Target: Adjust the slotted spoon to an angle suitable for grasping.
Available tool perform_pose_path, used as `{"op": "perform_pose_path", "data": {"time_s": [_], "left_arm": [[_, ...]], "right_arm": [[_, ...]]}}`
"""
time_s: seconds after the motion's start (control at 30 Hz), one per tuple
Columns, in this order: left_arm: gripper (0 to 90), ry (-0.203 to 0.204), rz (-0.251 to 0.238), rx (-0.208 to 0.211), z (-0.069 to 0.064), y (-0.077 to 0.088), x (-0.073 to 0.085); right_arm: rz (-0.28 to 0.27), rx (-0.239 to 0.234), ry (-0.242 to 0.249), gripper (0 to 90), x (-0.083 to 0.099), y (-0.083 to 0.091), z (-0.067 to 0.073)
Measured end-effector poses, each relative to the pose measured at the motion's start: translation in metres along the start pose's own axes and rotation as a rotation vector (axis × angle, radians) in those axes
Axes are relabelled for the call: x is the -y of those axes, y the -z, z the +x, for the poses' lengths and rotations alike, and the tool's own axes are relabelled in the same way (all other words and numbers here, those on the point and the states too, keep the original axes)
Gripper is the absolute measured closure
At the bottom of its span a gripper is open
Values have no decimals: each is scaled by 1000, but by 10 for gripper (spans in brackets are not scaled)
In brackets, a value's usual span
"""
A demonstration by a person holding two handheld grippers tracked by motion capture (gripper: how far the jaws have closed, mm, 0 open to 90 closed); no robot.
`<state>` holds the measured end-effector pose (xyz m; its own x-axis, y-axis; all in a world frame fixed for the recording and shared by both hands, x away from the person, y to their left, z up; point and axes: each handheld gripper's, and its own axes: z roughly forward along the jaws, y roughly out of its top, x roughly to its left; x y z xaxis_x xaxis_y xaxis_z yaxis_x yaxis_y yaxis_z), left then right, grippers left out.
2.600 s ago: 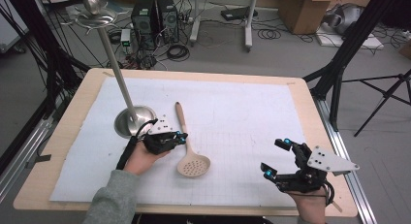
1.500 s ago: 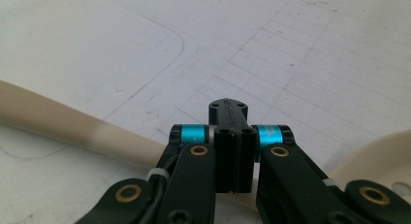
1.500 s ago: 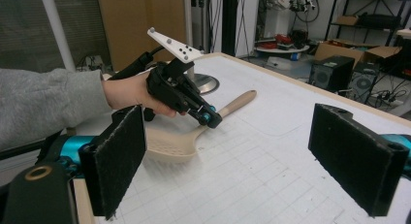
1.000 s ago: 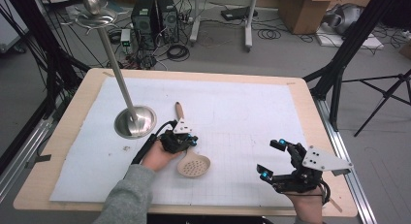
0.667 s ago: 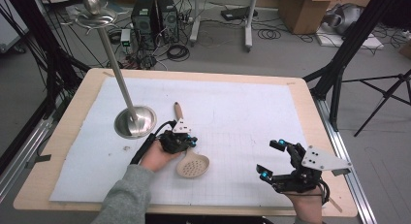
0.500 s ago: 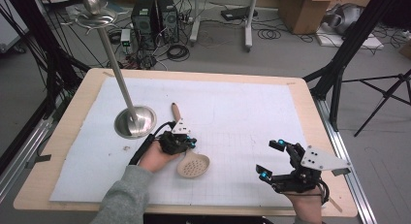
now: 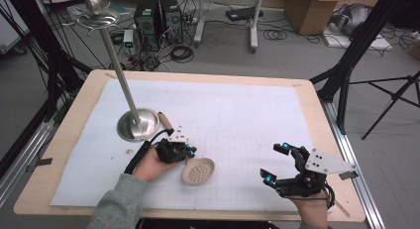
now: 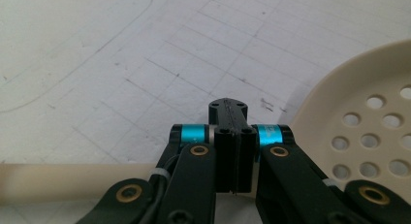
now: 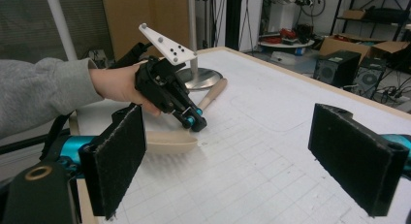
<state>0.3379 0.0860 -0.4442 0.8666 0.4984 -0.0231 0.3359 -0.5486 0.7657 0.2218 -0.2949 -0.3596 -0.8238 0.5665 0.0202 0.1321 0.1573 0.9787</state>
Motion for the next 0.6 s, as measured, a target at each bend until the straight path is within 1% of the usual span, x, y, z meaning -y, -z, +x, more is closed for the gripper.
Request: {"op": "perform_pose_path", "data": {"time_s": [0.13, 0.17, 0.23, 0.33, 0.4, 0.43, 0.5, 0.57, 0.6], "left_arm": [[897, -9, 1, 14, -3, 4, 3], [897, -14, -4, 24, -4, 6, 6], [897, -23, -4, 30, -6, 9, 8], [897, -25, -6, 34, -10, 12, 11], [897, -34, -2, 39, -12, 14, 12], [897, -54, 12, 43, -15, 18, 14], [897, -57, 10, 44, -17, 19, 15], [897, -66, -8, 59, -19, 24, 21], [897, -66, -8, 59, -19, 24, 21]], "right_arm": [[-1, -2, 4, 128, 0, -1, 0], [-2, -2, 5, 128, 0, -1, 0], [2, -3, 1, 128, 0, -1, 0], [7, -4, 1, 128, 1, -2, 0], [11, -5, 0, 128, 1, -3, 0], [10, -3, 5, 128, 1, -3, 0], [15, -4, 0, 128, 1, -3, 1], [19, -8, 2, 128, 1, -4, 1], [18, -7, 4, 128, 1, -5, 1]]}}
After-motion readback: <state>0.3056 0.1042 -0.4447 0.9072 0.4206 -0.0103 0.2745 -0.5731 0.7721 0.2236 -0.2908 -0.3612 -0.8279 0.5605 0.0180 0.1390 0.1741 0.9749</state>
